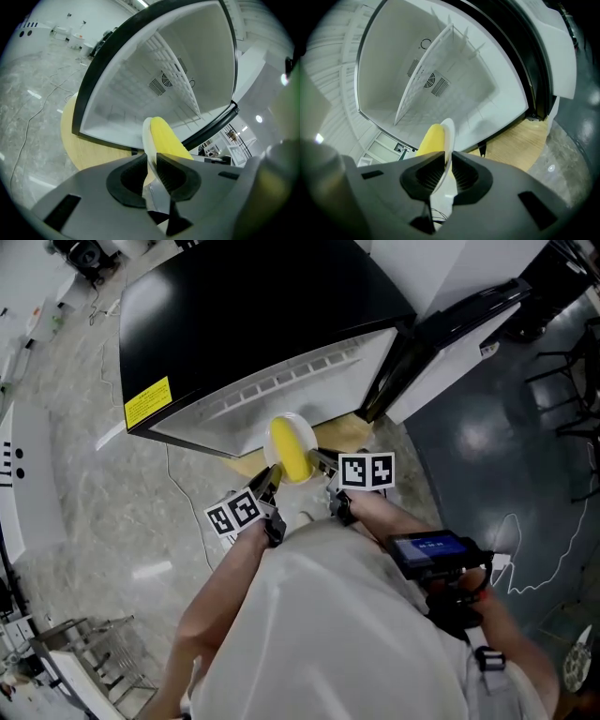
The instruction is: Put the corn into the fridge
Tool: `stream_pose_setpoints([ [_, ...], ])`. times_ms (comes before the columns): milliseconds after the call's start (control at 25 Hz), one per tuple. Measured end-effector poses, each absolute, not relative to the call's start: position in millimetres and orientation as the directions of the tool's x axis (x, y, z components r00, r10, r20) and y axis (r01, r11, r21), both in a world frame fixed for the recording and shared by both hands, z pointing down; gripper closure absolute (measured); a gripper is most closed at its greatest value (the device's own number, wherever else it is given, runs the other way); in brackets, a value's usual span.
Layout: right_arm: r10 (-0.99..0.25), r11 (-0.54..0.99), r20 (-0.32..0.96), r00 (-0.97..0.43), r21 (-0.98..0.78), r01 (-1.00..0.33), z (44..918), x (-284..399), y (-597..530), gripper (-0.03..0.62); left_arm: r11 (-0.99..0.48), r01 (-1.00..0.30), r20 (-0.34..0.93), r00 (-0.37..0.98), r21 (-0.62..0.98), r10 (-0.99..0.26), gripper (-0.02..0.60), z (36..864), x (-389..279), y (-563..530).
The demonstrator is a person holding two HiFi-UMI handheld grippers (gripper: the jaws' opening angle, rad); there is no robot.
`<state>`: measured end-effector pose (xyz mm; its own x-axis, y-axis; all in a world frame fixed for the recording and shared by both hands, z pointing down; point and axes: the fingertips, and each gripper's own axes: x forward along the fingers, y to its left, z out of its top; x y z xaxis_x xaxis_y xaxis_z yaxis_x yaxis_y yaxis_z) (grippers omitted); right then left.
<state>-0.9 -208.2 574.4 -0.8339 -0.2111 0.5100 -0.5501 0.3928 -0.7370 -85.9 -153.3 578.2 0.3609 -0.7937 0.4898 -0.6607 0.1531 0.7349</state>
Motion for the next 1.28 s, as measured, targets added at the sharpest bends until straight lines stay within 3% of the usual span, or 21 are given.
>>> stream_pose_setpoints([
  [1280, 0.082, 0.517, 0.546, -0.834, -0.739, -0.432, 620.4, -22.0, -235.0, 0.54, 0.395, -0.596, 0.577, 0.144, 0.699, -0.804, 0.523, 622.4, -90.9, -163.8],
])
